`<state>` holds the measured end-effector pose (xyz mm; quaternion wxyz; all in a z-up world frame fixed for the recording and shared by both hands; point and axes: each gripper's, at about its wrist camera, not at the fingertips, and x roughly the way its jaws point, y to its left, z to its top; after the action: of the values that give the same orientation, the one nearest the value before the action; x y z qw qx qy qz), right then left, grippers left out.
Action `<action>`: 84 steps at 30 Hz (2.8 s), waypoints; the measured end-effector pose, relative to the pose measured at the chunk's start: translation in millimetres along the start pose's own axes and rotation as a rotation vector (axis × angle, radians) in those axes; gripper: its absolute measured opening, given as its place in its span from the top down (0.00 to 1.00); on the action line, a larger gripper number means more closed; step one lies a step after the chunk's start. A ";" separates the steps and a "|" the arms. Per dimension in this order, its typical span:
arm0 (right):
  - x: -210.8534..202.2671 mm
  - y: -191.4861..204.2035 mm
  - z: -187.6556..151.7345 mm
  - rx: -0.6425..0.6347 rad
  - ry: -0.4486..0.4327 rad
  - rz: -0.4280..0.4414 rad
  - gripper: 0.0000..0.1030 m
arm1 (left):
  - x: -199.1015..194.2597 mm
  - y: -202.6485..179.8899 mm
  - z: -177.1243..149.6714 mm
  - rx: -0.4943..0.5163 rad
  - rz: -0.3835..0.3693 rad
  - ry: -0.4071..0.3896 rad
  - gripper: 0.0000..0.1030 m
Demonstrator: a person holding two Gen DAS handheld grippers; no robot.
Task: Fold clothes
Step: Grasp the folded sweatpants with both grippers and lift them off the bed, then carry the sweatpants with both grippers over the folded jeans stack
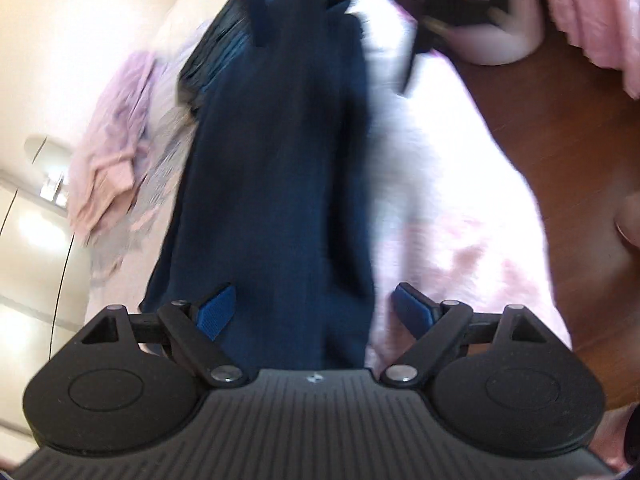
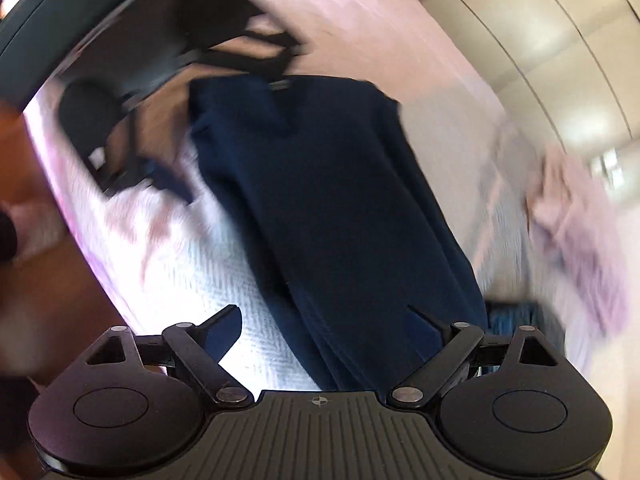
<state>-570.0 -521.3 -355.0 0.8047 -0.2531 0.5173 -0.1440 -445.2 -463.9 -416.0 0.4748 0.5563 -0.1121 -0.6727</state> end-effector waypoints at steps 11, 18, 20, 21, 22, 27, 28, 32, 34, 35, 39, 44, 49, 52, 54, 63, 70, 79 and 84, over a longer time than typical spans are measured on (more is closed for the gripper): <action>36.0 -57.4 -15.1 0.033 -0.047 0.071 0.45 | 0.4 40.9 7.1 -0.157 -0.080 0.040 0.15; 21.7 -148.1 -5.8 0.398 -0.076 0.176 0.61 | 7.8 26.6 20.4 -0.017 0.021 0.057 0.14; 23.8 -157.8 -3.7 0.421 -0.072 0.185 0.61 | 17.7 39.5 19.1 -0.013 0.033 0.089 0.25; 24.3 -160.1 -3.2 0.428 -0.070 0.189 0.61 | 22.5 47.5 17.9 -0.018 0.033 0.104 0.34; 24.6 -162.0 -2.8 0.434 -0.069 0.192 0.61 | 26.4 57.1 17.0 -0.033 0.022 0.116 0.38; 18.7 -130.7 -6.7 0.336 -0.062 0.113 0.54 | 24.9 119.8 11.4 -0.249 -0.147 0.122 0.52; 18.4 -119.7 -7.6 0.289 -0.055 0.075 0.29 | 25.9 133.9 10.4 -0.298 -0.176 0.121 0.52; 20.7 -81.4 -11.0 0.092 -0.062 0.014 0.13 | 27.2 174.9 10.2 -0.408 -0.236 0.100 0.53; 29.9 -66.0 -10.1 -0.022 -0.061 0.002 0.13 | 28.5 184.2 11.6 -0.409 -0.254 0.089 0.53; 36.4 -61.4 -10.8 -0.057 -0.059 -0.002 0.13 | 28.0 183.2 12.2 -0.396 -0.255 0.087 0.53; 61.7 -68.8 -19.6 -0.042 -0.028 -0.043 0.44 | 28.1 166.4 16.4 -0.314 -0.234 0.094 0.51; 49.1 -93.8 -27.7 0.029 -0.044 -0.005 0.73 | 21.2 124.9 25.8 -0.101 -0.167 0.123 0.57; 28.7 -120.0 -23.7 0.055 -0.045 0.047 0.75 | 5.8 122.8 41.6 -0.022 -0.148 0.137 0.76; 4.1 -132.4 -21.5 0.087 -0.045 0.079 0.75 | -12.8 135.7 56.1 -0.004 -0.163 0.143 0.77; -14.6 -136.1 -20.7 0.100 -0.043 0.103 0.75 | -27.4 140.1 67.0 0.019 -0.173 0.147 0.77; -94.2 -147.3 -32.0 0.154 0.006 0.159 0.76 | -73.7 149.4 117.9 0.061 -0.203 0.084 0.77; -136.0 -188.3 -43.5 0.265 0.105 0.032 0.76 | -59.4 199.8 165.3 0.146 -0.196 -0.128 0.77; -161.6 -297.8 -85.0 0.365 0.185 -0.243 0.76 | 19.6 290.7 285.6 0.275 -0.059 -0.345 0.77; -116.5 -375.8 -141.9 0.307 0.169 -0.343 0.76 | 102.1 307.2 336.5 0.268 0.053 -0.350 0.77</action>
<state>-736.5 -812.5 -105.1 0.7512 -0.1993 0.5044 -0.3762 -567.9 -829.9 -153.2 0.3876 0.4860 -0.2958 -0.7253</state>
